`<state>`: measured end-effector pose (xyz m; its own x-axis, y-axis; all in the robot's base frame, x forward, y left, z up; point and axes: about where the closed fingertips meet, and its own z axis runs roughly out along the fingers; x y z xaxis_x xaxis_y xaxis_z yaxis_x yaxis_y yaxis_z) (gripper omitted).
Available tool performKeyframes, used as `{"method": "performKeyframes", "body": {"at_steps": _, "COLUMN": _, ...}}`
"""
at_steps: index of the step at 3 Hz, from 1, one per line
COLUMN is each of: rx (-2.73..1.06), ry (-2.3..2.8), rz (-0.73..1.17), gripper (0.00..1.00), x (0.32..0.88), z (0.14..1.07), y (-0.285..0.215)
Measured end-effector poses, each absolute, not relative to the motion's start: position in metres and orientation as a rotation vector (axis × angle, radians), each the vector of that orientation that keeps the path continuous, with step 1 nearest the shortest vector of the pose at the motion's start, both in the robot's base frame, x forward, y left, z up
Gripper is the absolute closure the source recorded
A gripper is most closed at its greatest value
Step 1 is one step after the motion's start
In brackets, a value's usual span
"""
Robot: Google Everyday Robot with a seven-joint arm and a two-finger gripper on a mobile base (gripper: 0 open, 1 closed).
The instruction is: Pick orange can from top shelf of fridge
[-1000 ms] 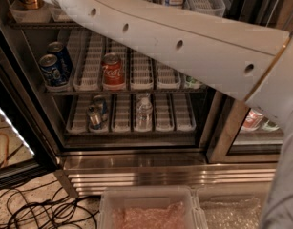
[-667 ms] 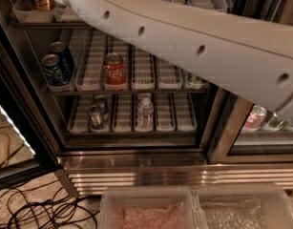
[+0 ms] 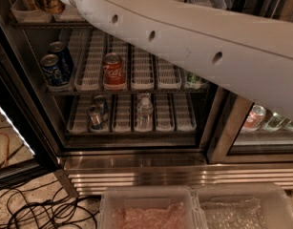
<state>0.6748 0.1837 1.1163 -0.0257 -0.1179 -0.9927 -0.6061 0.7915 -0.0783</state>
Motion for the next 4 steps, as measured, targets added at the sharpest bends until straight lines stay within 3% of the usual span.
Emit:
{"method": "performKeyframes", "body": {"at_steps": 2, "rx": -0.606, "ry": 1.685, "rz": 0.488, "gripper": 1.00, "x": 0.628, "z": 1.100, "y": 0.181}}
{"method": "performKeyframes", "body": {"at_steps": 4, "rx": -0.508, "ry": 1.979, "rz": 0.372, "gripper": 1.00, "x": 0.551, "z": 1.045, "y": 0.113}}
